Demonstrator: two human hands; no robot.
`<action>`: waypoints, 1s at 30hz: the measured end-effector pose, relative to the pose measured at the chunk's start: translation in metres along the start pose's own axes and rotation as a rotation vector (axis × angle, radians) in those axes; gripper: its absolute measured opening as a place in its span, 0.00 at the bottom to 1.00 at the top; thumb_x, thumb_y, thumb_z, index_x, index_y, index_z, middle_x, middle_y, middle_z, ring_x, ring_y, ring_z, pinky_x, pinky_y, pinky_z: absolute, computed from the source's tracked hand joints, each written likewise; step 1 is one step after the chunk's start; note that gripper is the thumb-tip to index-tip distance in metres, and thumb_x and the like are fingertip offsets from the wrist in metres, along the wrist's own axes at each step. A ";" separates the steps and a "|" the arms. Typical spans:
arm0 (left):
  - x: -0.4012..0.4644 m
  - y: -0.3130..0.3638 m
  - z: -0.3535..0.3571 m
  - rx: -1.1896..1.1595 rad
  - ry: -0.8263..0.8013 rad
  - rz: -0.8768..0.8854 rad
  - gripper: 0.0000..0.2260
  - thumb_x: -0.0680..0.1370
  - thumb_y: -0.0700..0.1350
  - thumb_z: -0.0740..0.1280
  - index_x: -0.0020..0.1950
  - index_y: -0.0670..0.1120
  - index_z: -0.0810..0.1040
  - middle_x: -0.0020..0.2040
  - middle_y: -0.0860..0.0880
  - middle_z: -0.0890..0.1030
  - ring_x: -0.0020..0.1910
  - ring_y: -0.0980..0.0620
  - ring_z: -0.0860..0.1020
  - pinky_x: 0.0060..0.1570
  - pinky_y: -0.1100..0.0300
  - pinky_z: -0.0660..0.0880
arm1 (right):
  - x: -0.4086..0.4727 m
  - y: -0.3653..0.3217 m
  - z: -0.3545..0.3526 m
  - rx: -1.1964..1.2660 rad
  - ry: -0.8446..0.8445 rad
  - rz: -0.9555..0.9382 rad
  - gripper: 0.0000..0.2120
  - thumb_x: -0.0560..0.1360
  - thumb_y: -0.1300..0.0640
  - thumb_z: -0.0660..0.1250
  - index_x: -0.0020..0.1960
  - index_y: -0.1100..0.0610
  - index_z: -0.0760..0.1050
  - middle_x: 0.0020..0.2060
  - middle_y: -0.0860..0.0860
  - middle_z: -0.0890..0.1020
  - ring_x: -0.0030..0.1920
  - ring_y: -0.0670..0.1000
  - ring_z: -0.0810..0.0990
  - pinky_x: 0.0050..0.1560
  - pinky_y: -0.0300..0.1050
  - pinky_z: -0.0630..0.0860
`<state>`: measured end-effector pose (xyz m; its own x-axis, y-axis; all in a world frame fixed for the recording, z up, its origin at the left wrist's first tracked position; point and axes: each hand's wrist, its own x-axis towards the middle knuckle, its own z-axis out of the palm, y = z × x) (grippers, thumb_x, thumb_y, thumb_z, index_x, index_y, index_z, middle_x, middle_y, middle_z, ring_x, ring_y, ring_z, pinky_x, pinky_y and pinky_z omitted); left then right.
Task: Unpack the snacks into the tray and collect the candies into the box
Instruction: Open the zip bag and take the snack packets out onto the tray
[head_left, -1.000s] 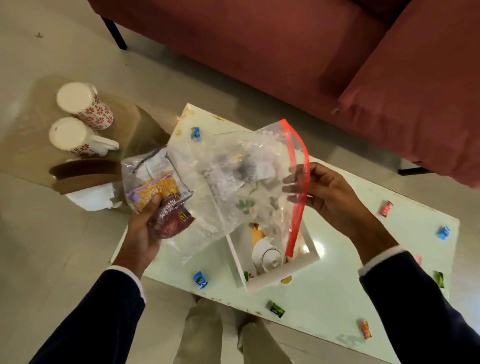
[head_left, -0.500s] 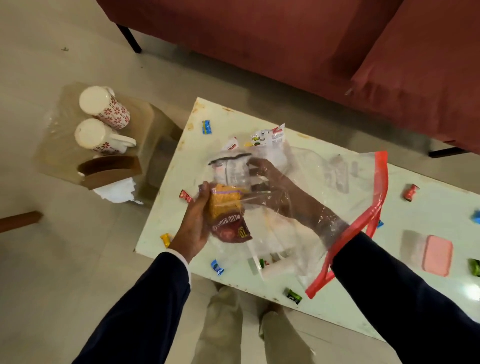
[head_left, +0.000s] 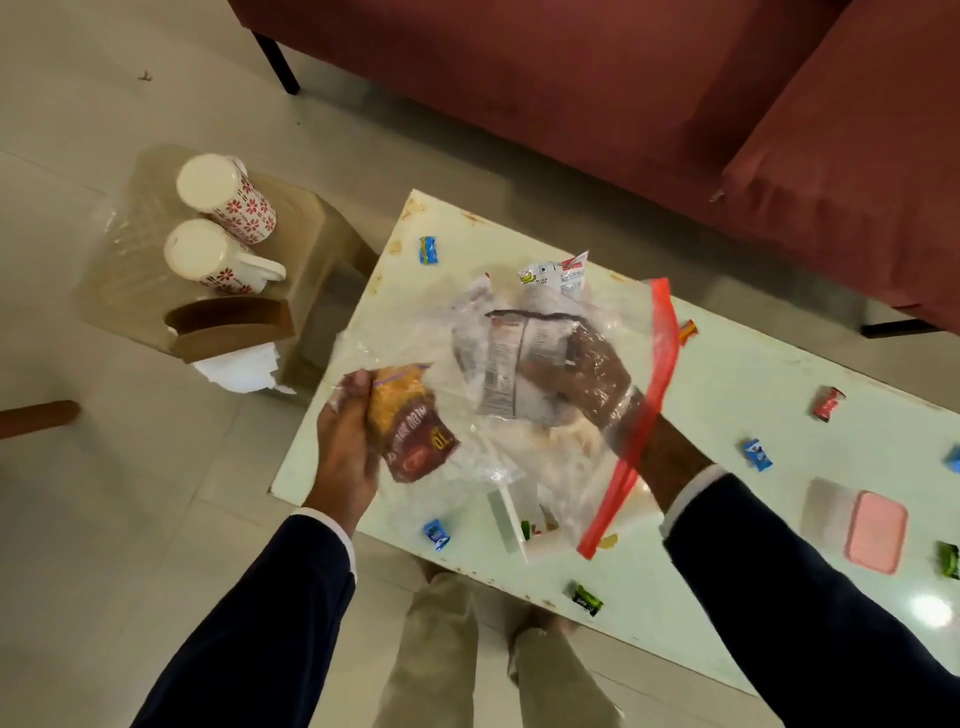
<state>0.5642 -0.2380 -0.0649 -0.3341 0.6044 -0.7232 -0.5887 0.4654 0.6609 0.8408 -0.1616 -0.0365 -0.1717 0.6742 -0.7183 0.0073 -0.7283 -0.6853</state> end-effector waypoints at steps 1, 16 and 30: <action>0.000 0.005 -0.004 -0.001 0.006 0.018 0.27 0.82 0.52 0.65 0.72 0.32 0.71 0.67 0.31 0.77 0.67 0.32 0.76 0.68 0.37 0.73 | 0.000 -0.013 0.004 -0.044 -0.051 -0.109 0.19 0.82 0.72 0.59 0.73 0.68 0.67 0.65 0.66 0.78 0.64 0.63 0.79 0.67 0.63 0.75; 0.015 0.053 -0.045 -0.365 0.239 0.064 0.26 0.84 0.61 0.56 0.75 0.47 0.72 0.69 0.43 0.79 0.67 0.45 0.79 0.63 0.48 0.78 | 0.043 -0.015 0.000 -0.362 0.041 -0.159 0.25 0.74 0.74 0.68 0.69 0.60 0.72 0.63 0.58 0.81 0.65 0.60 0.80 0.64 0.59 0.78; 0.021 0.048 -0.049 -0.312 0.110 0.039 0.28 0.83 0.63 0.56 0.77 0.46 0.70 0.72 0.42 0.76 0.71 0.42 0.75 0.70 0.44 0.73 | 0.081 0.019 0.048 -0.769 0.167 -0.291 0.19 0.75 0.61 0.75 0.60 0.70 0.74 0.53 0.65 0.80 0.54 0.65 0.80 0.52 0.59 0.81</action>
<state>0.4925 -0.2351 -0.0578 -0.4283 0.5366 -0.7271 -0.7650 0.2128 0.6078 0.7800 -0.1266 -0.1017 -0.1228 0.8756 -0.4671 0.6656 -0.2765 -0.6932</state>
